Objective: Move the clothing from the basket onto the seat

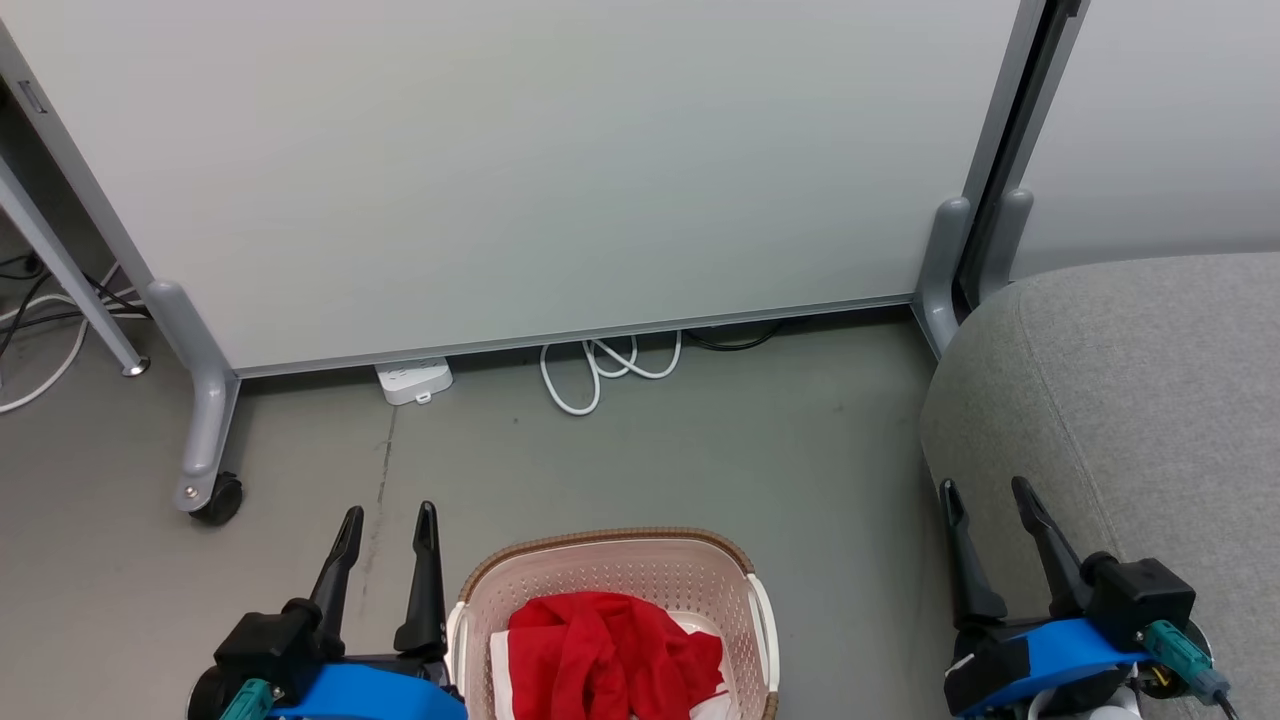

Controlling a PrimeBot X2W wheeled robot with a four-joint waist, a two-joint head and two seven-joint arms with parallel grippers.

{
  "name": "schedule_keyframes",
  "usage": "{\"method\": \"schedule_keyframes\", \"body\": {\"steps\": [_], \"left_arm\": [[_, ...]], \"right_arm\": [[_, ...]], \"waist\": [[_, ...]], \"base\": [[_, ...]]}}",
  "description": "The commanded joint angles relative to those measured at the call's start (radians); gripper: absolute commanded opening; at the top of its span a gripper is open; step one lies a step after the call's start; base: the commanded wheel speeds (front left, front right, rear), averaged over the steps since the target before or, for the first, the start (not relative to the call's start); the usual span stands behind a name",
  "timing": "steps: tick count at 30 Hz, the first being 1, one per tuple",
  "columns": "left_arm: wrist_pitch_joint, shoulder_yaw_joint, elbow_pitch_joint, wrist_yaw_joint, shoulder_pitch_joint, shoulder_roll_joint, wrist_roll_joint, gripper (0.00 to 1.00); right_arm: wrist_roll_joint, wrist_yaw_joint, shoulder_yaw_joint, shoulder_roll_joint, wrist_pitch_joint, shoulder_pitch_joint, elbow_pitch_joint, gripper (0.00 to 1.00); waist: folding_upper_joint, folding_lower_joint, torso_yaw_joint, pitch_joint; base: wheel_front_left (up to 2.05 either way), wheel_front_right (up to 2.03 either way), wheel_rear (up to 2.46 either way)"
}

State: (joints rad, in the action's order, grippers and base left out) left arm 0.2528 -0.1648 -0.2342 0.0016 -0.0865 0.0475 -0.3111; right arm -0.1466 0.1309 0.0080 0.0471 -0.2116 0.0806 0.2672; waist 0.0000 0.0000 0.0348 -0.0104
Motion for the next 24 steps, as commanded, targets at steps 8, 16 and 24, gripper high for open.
{"method": "schedule_keyframes", "body": {"steps": [8,16,24], "left_arm": [[0.014,0.001,-0.005,0.011,-0.013,0.005,0.035,1.00],[0.013,-0.002,-0.011,0.006,-0.001,0.005,0.031,1.00],[0.013,0.001,-0.021,0.011,0.001,0.005,0.030,1.00]], "right_arm": [[0.042,0.000,0.006,0.006,-0.012,0.006,-0.002,1.00],[0.042,0.000,0.002,0.006,-0.010,-0.005,-0.001,1.00],[0.042,0.000,0.006,0.006,-0.005,0.019,-0.010,1.00]], "waist": [[0.0000,0.0000,0.001,-0.004],[0.0000,0.0000,0.004,-0.010],[0.0000,0.0000,-0.011,0.010]], "base": [[0.00,0.00,0.00],[0.00,0.00,0.00],[0.00,0.00,0.00]]}}
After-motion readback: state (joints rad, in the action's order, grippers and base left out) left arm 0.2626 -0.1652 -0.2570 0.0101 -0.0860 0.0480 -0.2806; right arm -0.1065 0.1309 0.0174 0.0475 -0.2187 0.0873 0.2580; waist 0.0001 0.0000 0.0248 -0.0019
